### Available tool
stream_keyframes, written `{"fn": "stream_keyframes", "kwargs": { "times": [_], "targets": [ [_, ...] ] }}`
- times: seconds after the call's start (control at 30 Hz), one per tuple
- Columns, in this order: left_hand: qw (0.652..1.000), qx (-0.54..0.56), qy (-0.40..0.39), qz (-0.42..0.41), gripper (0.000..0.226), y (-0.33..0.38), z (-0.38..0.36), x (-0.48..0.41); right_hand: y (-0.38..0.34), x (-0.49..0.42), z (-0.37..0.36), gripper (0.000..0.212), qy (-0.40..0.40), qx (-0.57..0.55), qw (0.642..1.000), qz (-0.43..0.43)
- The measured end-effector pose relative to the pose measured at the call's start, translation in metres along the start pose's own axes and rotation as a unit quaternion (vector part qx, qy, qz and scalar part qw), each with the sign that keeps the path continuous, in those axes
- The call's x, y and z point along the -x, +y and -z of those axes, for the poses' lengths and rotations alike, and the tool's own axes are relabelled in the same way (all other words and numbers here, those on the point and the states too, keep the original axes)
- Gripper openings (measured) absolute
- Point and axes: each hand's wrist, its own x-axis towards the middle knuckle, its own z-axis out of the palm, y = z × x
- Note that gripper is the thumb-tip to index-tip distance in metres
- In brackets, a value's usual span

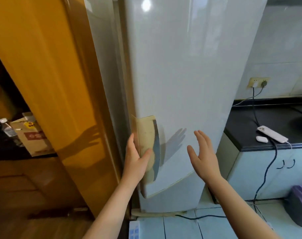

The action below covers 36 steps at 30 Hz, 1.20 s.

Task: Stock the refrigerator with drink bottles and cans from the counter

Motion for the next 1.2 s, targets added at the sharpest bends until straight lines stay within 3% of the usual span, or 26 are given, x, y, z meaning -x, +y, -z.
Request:
{"fn": "stream_keyframes", "kwargs": {
  "times": [0.27, 0.5, 0.63, 0.93, 1.1, 1.2],
  "targets": [
    [0.990, -0.042, 0.135, 0.030, 0.094, -0.019, -0.007, -0.094, 0.019, -0.109, -0.018, 0.062, 0.075, 0.105, 0.991, 0.034],
    [0.973, -0.065, 0.217, 0.052, 0.123, -0.037, -0.023, -0.174, 0.044, -0.166, -0.044, 0.071, 0.037, 0.193, 0.975, 0.103],
    [0.972, -0.053, 0.223, 0.057, 0.130, -0.045, -0.028, -0.209, 0.057, -0.181, -0.056, 0.079, 0.017, 0.238, 0.964, 0.116],
    [0.973, -0.078, 0.213, 0.033, 0.120, -0.057, -0.029, -0.247, 0.064, -0.199, -0.068, 0.092, 0.018, 0.287, 0.952, 0.108],
    [0.977, -0.084, 0.189, 0.047, 0.123, -0.050, -0.022, -0.252, 0.061, -0.197, -0.058, 0.077, 0.007, 0.188, 0.971, 0.150],
    [0.980, -0.089, 0.177, 0.016, 0.121, -0.064, -0.023, -0.227, 0.056, -0.211, -0.012, 0.049, 0.050, -0.080, 0.990, 0.103]
  ]
}}
